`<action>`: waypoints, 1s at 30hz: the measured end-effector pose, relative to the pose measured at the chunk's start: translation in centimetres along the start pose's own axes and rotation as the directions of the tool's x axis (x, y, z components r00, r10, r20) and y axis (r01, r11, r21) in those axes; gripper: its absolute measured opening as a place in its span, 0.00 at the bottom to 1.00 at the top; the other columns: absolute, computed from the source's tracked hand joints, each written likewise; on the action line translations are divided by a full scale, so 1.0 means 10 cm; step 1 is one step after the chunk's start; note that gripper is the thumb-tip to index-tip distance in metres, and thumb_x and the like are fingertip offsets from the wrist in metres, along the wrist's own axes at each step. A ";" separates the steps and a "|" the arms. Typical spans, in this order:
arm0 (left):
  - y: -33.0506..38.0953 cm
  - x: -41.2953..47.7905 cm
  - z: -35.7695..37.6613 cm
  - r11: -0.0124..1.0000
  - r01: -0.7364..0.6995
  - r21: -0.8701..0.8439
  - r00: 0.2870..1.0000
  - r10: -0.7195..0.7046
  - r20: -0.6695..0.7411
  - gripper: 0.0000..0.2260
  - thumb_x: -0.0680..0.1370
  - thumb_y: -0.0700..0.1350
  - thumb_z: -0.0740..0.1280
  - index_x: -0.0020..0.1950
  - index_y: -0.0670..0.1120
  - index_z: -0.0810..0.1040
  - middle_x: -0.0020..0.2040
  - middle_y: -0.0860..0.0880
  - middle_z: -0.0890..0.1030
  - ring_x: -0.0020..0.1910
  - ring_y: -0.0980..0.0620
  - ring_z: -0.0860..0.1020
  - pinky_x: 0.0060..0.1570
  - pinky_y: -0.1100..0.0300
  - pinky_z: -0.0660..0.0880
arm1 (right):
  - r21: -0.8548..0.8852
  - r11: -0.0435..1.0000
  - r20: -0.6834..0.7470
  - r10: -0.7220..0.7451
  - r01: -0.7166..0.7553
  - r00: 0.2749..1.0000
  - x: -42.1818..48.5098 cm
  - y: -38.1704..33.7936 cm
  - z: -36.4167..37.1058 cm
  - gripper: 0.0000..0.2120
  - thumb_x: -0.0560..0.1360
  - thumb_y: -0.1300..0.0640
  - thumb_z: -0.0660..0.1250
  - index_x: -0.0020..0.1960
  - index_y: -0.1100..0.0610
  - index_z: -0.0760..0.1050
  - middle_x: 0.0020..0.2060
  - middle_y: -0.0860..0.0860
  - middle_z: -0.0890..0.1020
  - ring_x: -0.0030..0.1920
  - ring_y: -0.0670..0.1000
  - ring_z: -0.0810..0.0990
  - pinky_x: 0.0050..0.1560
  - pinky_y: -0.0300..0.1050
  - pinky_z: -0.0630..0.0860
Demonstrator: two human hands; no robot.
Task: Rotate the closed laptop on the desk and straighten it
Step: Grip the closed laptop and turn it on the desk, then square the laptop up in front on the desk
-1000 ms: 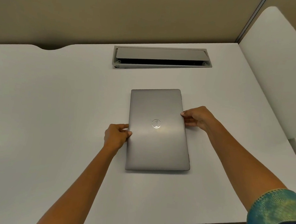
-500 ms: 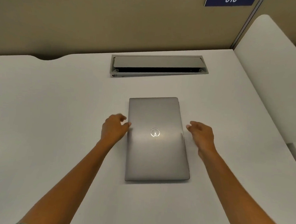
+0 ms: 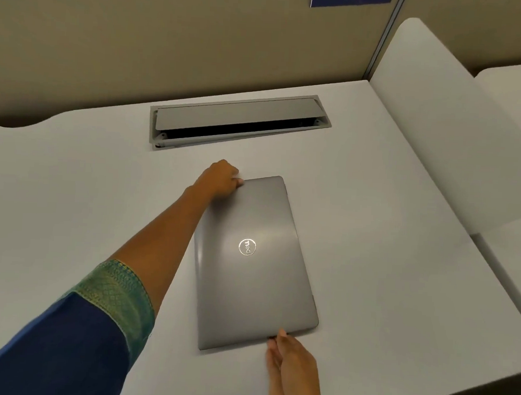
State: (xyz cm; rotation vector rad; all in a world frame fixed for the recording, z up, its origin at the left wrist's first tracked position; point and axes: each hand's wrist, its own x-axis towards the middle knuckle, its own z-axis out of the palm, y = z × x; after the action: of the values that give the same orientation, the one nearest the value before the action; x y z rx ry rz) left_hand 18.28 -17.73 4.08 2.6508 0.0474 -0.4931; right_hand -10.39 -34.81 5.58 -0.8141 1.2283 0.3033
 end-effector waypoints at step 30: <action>-0.72 -0.99 -0.39 0.710 0.456 -0.537 0.876 -0.466 0.129 0.18 0.74 0.46 0.71 0.61 0.38 0.79 0.61 0.39 0.79 0.54 0.43 0.77 0.61 0.53 0.73 | -0.125 0.965 0.065 -0.223 0.230 0.973 0.32 -0.78 -0.03 0.05 0.75 0.67 0.66 0.50 0.66 0.78 0.45 0.59 0.82 0.45 0.55 0.81 0.44 0.49 0.82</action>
State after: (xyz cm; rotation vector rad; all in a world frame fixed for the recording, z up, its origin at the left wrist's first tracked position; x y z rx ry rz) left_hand 9.55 -9.13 7.78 2.0409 0.7666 -0.5161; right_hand -4.73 -41.09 5.59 -1.0464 1.0644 0.2184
